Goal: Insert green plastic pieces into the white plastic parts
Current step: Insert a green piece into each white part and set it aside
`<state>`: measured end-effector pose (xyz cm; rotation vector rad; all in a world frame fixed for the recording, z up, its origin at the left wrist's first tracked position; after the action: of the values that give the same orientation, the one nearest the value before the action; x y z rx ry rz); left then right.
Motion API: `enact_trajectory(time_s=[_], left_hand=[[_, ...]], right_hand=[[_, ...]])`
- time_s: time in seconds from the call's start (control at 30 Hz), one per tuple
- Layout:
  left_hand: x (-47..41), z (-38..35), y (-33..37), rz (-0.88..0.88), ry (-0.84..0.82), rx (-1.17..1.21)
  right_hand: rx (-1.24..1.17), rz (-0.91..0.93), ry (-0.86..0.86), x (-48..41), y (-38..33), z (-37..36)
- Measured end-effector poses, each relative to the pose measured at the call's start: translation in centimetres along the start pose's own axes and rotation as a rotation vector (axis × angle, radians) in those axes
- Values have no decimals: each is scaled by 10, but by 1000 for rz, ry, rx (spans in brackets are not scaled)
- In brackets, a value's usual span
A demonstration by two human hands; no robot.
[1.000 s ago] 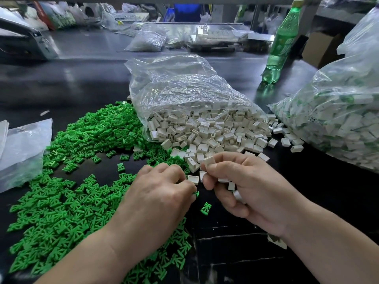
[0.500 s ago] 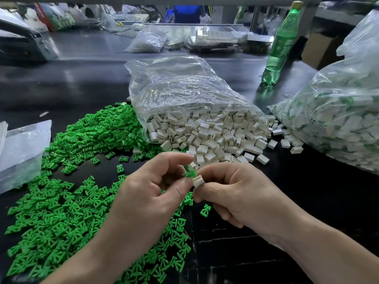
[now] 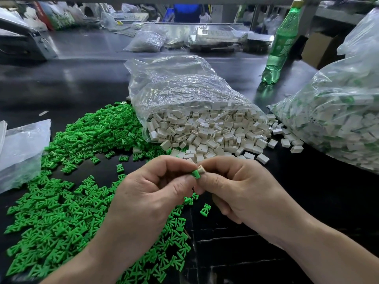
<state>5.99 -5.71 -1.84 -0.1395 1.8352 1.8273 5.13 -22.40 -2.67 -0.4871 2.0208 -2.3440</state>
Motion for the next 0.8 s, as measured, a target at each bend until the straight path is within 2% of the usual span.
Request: enact_trajectory(time_s=[0.53,0.7,0.8], left_hand=[[1,4,5,-28,72,-49],[2,5,5,-36,57,-100],[1,6,1,2,33,21]], right_hand=[[45,-8,-73,5,-3,-4],[-104,-72,-94,3,-4,-2],[-190,-113,-109,2,-4,-3]])
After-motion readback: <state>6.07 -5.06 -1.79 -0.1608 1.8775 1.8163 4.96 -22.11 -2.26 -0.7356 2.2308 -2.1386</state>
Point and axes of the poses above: each hand's wrist, its own x-axis away from the middle knuckle, its own z-axis out of the back of the hand, y = z × x, the point moved 4 cm from there along -x, towards the middle knuckle, and after that the axes turned 15 degrees about -z, right-handed, at the moved point
